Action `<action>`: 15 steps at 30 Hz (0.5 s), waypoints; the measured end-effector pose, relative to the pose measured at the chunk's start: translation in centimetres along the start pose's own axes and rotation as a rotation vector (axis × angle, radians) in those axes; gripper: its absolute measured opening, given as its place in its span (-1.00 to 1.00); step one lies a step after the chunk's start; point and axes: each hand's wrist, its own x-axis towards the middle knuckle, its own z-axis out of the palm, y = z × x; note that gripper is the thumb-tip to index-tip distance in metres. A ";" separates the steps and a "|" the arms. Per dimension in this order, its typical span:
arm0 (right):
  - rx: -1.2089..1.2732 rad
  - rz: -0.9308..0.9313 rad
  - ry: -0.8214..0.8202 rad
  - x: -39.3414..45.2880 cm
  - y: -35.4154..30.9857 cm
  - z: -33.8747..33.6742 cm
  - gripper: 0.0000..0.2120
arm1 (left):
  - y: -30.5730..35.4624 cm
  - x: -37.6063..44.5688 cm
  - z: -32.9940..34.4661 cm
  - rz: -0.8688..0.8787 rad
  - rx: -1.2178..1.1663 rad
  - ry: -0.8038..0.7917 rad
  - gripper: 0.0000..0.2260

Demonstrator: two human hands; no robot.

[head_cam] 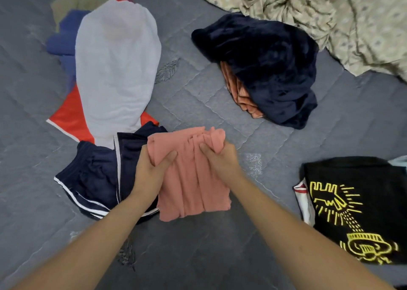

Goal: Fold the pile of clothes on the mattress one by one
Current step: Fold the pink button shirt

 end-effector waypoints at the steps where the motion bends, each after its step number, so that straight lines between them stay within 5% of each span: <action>1: -0.006 -0.003 0.021 -0.6 -0.3 -1.7 -0.87 | 0.9 -0.7 1.0 0.010 -0.018 -0.026 -0.69; 8: -0.159 0.021 0.147 -4.2 -1.2 -19.3 -0.65 | 8.5 -8.2 13.4 -0.009 -0.092 -0.171 -0.48; 15: -0.405 0.031 0.255 -7.5 0.7 -38.5 -0.52 | 13.3 -16.8 30.3 -0.063 -0.160 -0.238 -0.64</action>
